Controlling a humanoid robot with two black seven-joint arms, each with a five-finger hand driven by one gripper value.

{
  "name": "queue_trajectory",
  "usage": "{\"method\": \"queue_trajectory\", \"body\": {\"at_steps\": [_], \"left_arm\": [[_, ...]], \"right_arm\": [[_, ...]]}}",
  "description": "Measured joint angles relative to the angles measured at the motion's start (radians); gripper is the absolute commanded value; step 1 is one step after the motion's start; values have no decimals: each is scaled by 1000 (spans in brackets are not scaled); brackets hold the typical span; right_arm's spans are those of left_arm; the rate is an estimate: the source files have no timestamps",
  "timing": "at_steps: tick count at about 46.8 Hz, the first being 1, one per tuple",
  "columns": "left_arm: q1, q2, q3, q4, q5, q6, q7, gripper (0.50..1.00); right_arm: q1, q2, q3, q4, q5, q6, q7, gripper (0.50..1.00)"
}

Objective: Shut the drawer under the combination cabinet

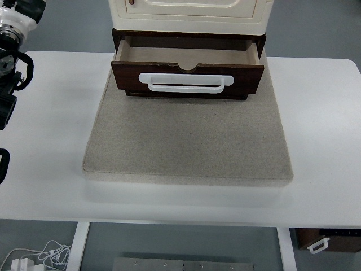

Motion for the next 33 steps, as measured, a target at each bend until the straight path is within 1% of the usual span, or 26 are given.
{"method": "queue_trajectory", "body": {"at_steps": [5,13,20,28,33], "left_arm": [[-22,34,1,-15,0,-9,-3,1000],[-31,106,2,-152,3,-2,-2,1000],[-68,162,9,-256,7,1,-1,1000],[-132,251,101,-391,8,1,-1,1000],[-154,290,149,-474,17,1,-1,1000]], "right_arm": [[0,0,0,0,0,0,0,952],[1,0,0,0,0,0,0,952],[0,0,0,0,0,0,0,952],[1,0,0,0,0,0,0,952],[0,0,0,0,0,0,0,952]]}}
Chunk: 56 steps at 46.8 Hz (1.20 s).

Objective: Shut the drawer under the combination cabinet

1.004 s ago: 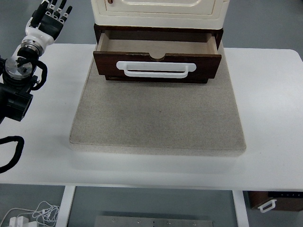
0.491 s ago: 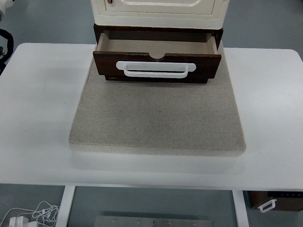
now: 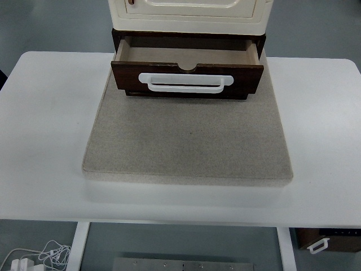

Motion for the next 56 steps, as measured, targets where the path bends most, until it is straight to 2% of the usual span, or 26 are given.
{"method": "queue_trajectory", "body": {"at_steps": [10,20,31,39,56], "left_arm": [[-52,75,44,-184,50,0,0,1000],[-115,103,123,-306,139,0,0,1000],[-204,142,278,-426,185,0,0,1000],[-320,145,419,-463,275,-4,1,1000],[-485,149,683,-626,287,-2,22,1000]], "right_arm": [[1,0,0,0,0,0,0,952],[0,0,0,0,0,0,0,952],[0,0,0,0,0,0,0,952],[0,0,0,0,0,0,0,952],[1,0,0,0,0,0,0,952]]}}
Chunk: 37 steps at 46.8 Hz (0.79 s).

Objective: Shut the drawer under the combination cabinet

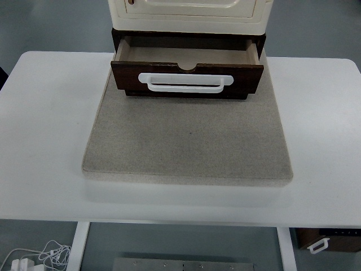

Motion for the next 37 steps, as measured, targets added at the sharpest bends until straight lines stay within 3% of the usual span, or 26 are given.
{"method": "queue_trajectory", "body": {"at_steps": [11,27,37], "left_arm": [[-92,-4,189,-74,76,1,46,1000],[-166,-72,348,-116,96,-2,292,1000],[-172,-120,407,-110,96,2,380,1000]], "right_arm": [[0,0,0,0,0,0,0,952],[0,0,0,0,0,0,0,952],[0,0,0,0,0,0,0,952]]}}
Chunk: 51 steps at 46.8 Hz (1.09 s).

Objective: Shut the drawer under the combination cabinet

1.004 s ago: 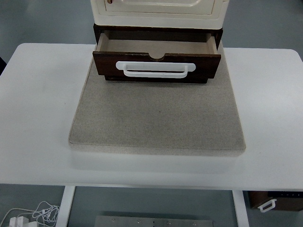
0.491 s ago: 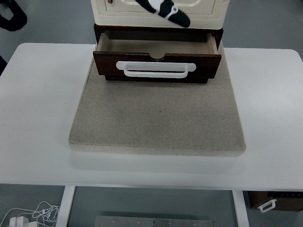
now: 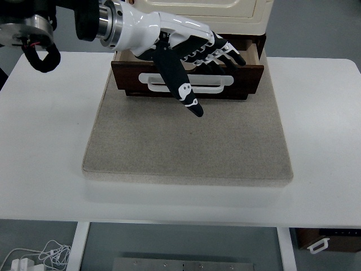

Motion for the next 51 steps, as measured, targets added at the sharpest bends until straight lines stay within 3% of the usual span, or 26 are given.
{"method": "queue_trajectory", "body": {"at_steps": [13,24,51], "left_arm": [[0,-73,14,66,-3,2,167,1000],[1,-135,16,145,-15,25,233,1000],[2,-149,66,223,-16,12,264,1000]], "right_arm": [[0,0,0,0,0,0,0,952],[-1,0,0,0,0,0,0,952],[0,0,0,0,0,0,0,952]]}}
